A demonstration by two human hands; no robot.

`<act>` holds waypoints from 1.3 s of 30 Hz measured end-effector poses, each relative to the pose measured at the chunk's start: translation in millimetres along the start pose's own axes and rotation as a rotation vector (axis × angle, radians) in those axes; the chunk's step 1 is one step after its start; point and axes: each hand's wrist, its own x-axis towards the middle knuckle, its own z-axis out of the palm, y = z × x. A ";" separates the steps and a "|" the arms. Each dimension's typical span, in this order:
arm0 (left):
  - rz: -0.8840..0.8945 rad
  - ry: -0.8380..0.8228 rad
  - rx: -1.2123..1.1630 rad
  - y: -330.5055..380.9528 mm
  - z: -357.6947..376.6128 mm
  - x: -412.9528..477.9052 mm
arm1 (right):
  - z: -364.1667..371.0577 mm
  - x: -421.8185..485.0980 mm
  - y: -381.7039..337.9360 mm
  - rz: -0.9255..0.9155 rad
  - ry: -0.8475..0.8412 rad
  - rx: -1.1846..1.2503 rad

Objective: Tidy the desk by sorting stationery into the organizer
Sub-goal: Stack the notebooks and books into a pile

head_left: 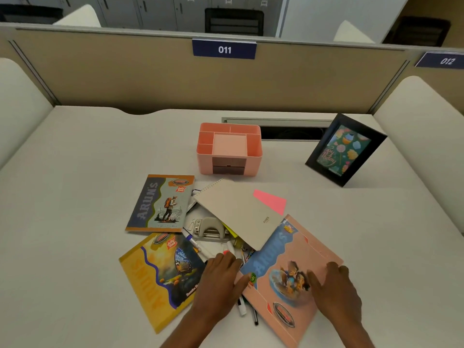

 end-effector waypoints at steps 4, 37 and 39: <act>0.003 -0.041 0.060 10.9 -0.8 5.6 | -0.5 1.3 -4.8 0.006 -0.033 0.001; -0.638 -0.383 -1.317 102.2 3.7 40.9 | -38.0 36.0 59.2 0.221 0.033 0.912; -0.605 -0.408 -1.234 114.9 15.3 47.6 | -44.5 56.3 64.4 0.160 0.067 0.845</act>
